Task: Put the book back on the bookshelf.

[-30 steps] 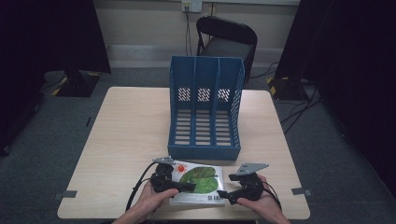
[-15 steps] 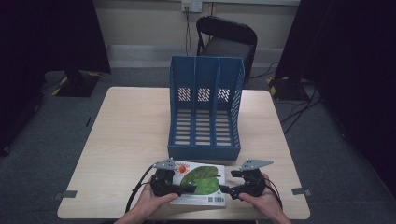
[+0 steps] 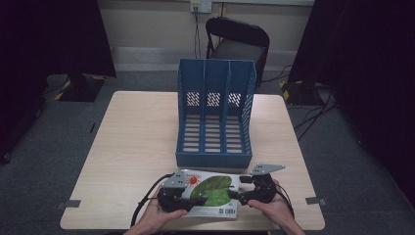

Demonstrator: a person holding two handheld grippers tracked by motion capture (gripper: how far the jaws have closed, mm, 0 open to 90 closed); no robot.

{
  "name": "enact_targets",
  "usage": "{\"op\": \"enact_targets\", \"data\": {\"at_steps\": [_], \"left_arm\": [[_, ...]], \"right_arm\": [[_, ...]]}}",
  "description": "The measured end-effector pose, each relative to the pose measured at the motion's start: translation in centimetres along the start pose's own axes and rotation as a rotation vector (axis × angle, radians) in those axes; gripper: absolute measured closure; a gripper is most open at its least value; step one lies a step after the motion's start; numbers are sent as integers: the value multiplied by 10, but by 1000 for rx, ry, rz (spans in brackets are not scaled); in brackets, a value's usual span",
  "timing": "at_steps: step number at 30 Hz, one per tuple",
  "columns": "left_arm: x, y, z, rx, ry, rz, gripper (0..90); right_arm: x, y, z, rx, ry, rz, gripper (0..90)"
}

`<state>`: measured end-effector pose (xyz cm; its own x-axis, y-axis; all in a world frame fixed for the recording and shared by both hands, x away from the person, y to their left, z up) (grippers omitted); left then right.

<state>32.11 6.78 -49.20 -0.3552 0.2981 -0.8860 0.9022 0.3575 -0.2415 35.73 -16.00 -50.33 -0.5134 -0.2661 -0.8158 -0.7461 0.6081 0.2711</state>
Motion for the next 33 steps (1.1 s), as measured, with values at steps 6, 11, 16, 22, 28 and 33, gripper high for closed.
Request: {"op": "enact_targets", "data": {"at_steps": [6,11,16,22,28,33], "left_arm": [[0,0,0,3,0,23,695],[-1,0,-1,9,0,11,696],[-2,1,-5,2,-6,26,705],[-1,0,-7,-14,9,46,726],[2,2,-6,-54,32,67,714],[2,6,-14,-74,37,111,669]], "right_arm": [[-5,-6,7,-65,1,38,176],[-13,-1,13,-134,-12,50,231],[-18,1,9,-119,-39,43,303],[-27,6,-5,-135,-110,23,438],[-34,16,-15,-173,-159,-30,527],[-31,24,-22,-194,-160,-72,585]]}}
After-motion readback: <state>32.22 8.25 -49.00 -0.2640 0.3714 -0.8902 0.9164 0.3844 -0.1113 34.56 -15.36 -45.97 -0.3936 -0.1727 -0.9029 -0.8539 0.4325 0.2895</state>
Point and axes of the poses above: each handheld gripper's, and its own axes: z roughly forward along the jaws, x roughly out of its underside, y roughly to its left, the point moved 5 cm from there along z, roughly forward along the jaws, and after that the axes turned 7 degrees about -y, right-handed, at the moved point
